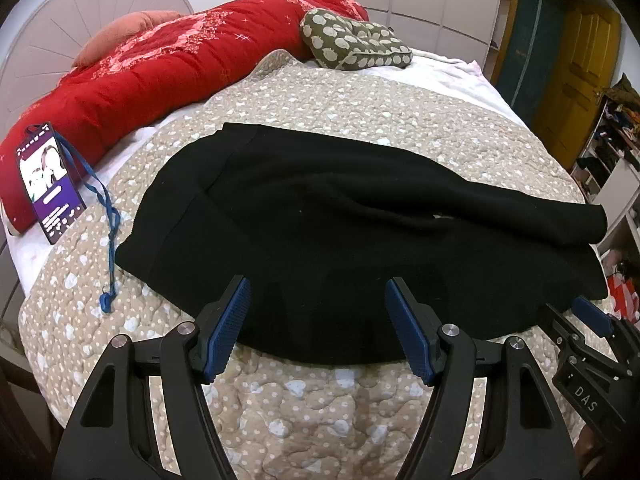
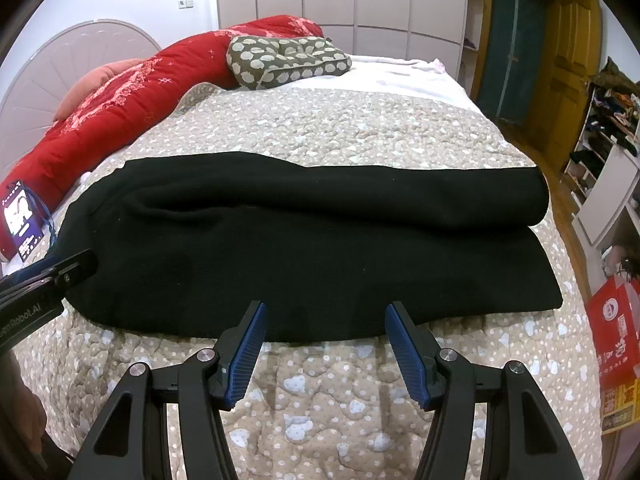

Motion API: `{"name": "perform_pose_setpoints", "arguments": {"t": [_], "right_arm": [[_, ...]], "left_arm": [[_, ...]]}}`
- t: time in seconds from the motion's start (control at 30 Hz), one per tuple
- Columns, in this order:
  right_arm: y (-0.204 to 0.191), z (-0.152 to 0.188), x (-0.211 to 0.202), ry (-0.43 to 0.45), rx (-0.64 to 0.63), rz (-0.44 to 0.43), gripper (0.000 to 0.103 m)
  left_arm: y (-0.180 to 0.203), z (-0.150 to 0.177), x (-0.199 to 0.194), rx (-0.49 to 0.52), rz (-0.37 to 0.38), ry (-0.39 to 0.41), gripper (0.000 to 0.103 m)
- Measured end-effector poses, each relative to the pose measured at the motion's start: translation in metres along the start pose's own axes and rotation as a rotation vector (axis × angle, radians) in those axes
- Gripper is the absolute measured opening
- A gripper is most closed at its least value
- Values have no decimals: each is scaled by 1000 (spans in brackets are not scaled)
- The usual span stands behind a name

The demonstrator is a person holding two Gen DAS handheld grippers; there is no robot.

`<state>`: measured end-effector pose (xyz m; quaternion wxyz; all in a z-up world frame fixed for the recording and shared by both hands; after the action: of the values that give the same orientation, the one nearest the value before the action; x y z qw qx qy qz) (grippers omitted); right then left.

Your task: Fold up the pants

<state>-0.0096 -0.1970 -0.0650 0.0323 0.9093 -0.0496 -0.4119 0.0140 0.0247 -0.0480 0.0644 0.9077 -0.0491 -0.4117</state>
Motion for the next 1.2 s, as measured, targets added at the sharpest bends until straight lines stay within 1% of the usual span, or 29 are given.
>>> {"name": "perform_pose_setpoints", "arguments": {"t": [0.1,0.27,0.47,0.87,1.2], "right_arm": [[-1,0,0,-4,0,-6,60],[-3,-1,2,28,7,-27,59],[-7,1,4,10,1,-29,59],[-1,3,8,-13,-16,16,59],[1,3,10,-23,-2,4,59]], "left_arm": [[0,0,0,0,1,-1,70],[-1,0,0,-4,-1,-1,70],[-6,2,2,-13,-2,-7,70],[-13,1,6,-37,-7,-18,70],[-19,2,6,-53,-8,-25,70]]}}
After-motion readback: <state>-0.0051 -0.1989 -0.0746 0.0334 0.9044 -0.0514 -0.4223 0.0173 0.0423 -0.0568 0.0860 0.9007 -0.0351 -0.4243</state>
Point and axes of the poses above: each gripper's, at about its wrist camera, not at the fingertips, and x roughly the way its jaws point, y to its right, z to its underside, the point moved 4 cm from there along x, roughly the way its jaws point, and after that the axes turned 7 degrees about z, right-handed, at the moved point
